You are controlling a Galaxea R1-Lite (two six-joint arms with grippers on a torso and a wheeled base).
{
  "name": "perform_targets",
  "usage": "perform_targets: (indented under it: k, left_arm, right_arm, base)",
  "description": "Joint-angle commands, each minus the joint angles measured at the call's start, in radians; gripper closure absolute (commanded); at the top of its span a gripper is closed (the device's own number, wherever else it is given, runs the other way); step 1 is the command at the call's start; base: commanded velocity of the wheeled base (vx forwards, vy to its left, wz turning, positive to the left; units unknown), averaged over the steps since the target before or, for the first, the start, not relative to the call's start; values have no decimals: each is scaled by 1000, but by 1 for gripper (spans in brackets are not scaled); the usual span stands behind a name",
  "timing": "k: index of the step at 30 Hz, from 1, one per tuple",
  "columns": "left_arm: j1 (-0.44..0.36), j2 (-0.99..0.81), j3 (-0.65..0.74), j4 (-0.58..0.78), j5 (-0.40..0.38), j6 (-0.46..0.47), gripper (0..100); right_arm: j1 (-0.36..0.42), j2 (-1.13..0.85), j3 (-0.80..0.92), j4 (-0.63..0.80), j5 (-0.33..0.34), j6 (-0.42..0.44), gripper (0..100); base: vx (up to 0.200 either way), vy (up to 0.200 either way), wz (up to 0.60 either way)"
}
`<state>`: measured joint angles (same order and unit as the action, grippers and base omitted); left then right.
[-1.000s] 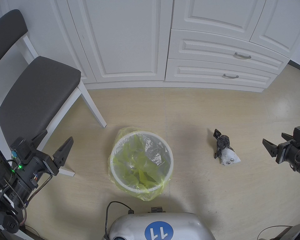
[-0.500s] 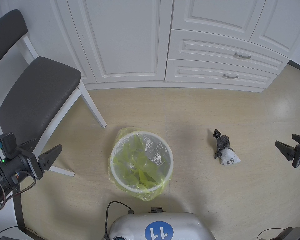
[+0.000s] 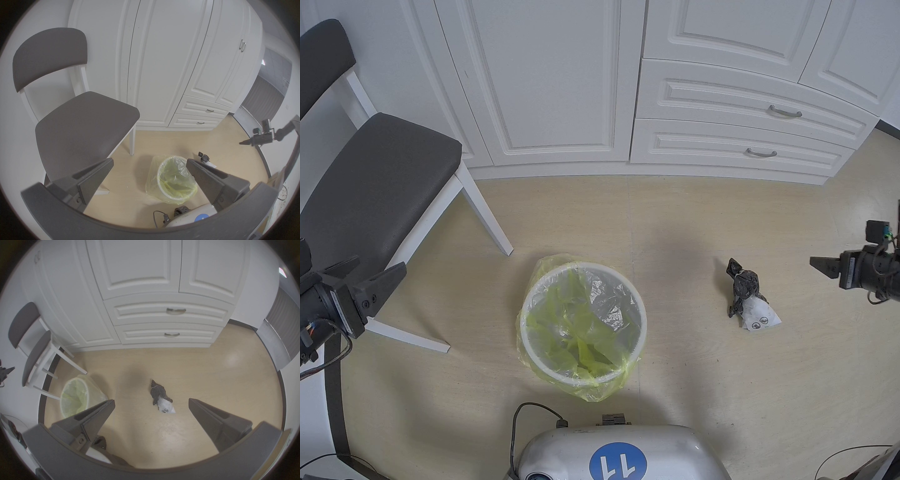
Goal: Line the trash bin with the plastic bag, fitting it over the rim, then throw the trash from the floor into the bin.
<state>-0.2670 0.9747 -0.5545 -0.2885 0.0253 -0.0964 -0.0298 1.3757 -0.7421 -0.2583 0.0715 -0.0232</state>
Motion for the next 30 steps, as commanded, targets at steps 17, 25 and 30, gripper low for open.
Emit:
perform_targets:
  k: [17, 25, 30]
  left_arm:
    - [-40, 15, 67, -89, -4, 101, 0]
    - [-40, 16, 68, -104, -4, 101, 0]
    - [-38, 16, 67, -106, -4, 101, 0]
  right_arm:
    - [-117, 1341, -908, -41, 169, 207, 0]
    - [-70, 1450, -987, -114, 142, 213, 0]
    - [-76, 1484, -990, -239, 120, 255, 0]
  base:
    - [0, 0, 0]
    - [0, 0, 0]
    - [0, 0, 0]
